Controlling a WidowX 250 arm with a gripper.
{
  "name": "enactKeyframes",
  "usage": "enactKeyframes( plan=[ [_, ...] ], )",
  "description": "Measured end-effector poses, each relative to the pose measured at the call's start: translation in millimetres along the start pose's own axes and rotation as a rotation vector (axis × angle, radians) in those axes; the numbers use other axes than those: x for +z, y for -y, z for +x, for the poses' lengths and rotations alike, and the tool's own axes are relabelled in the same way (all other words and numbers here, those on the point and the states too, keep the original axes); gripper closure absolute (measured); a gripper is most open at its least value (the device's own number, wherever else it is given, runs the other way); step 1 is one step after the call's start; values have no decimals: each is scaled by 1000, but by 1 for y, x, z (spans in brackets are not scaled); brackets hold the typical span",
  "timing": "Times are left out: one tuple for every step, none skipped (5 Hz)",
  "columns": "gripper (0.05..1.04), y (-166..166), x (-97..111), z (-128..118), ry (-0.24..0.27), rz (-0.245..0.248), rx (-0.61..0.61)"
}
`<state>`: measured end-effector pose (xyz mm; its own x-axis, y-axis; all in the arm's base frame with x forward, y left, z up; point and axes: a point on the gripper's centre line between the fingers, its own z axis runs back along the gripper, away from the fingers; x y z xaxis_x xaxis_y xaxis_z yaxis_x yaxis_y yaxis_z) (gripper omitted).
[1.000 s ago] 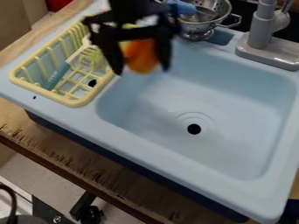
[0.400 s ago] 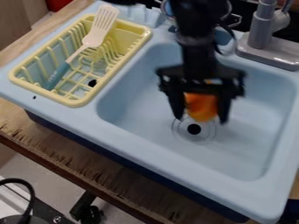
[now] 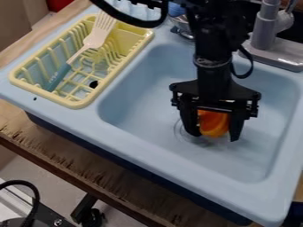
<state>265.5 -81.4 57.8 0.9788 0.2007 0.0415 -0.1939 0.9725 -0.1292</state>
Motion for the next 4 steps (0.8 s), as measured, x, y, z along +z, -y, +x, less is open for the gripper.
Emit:
enactKeyframes(
  plan=[
    [176, -3, 0, 1, -12, -12, 10],
    [80, -9, 0, 0, -48, -32, 59],
    [85, -15, 11, 0, -59, -74, 88],
    [85, -14, 35, 6, -41, -142, 106]
  ],
)
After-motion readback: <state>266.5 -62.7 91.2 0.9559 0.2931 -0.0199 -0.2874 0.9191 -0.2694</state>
